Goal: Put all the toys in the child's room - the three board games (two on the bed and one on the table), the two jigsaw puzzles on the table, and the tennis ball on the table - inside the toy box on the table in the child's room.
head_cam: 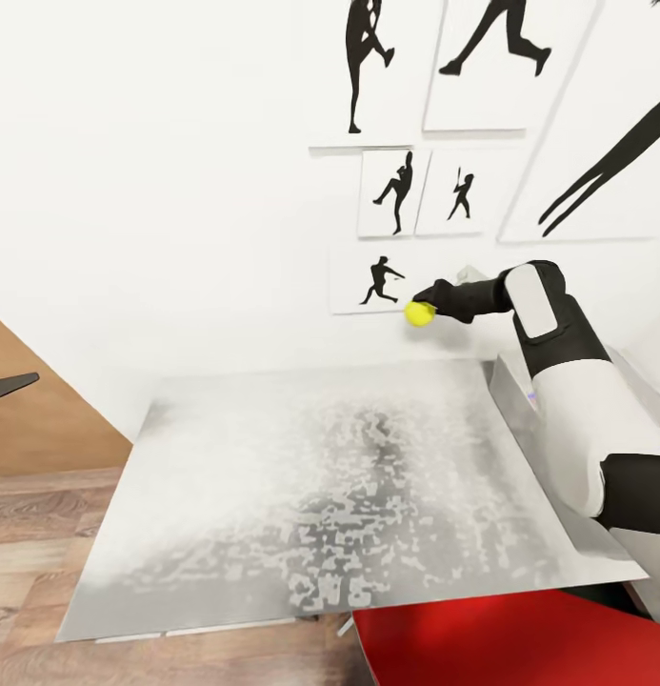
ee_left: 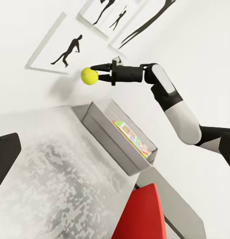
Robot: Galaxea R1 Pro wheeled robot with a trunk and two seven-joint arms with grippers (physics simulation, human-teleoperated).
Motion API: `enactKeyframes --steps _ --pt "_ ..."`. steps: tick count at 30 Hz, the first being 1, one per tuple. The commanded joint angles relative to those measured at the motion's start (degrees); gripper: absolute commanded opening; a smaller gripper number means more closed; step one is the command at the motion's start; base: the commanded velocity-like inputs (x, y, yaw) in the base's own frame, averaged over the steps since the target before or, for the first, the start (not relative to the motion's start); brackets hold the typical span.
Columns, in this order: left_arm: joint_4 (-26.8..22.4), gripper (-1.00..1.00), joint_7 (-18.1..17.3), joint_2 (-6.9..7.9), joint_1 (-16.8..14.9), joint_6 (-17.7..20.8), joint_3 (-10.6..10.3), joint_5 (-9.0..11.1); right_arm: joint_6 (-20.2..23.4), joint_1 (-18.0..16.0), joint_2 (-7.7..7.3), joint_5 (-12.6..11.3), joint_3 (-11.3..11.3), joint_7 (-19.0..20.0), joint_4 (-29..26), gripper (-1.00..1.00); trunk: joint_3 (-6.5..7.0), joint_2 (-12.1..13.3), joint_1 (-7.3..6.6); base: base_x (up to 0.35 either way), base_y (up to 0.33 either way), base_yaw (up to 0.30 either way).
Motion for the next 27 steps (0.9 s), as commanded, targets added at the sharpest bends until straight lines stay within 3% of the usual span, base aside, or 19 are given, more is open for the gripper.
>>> enactKeyframes --steps 1,19,27 --pt "0.00 1.00 -0.17 0.02 -0.03 0.60 -0.01 0.02 0.17 -0.11 -0.13 -0.70 0.01 -0.64 0.04 -1.00 0.00 -0.10 0.04 0.000 0.000 0.000" --pt "0.00 1.00 -0.17 0.02 -0.05 0.60 -0.09 -0.07 0.17 -0.61 -1.51 -0.67 0.59 -0.64 0.08 -1.00 1.72 -0.10 0.04 0.000 0.000 0.000" --pt "0.00 1.00 -0.17 0.02 -0.08 0.60 -0.11 -0.07 0.17 -0.93 -4.24 -0.50 0.99 -0.65 0.11 -1.00 2.48 -0.10 0.04 0.000 0.000 0.000"
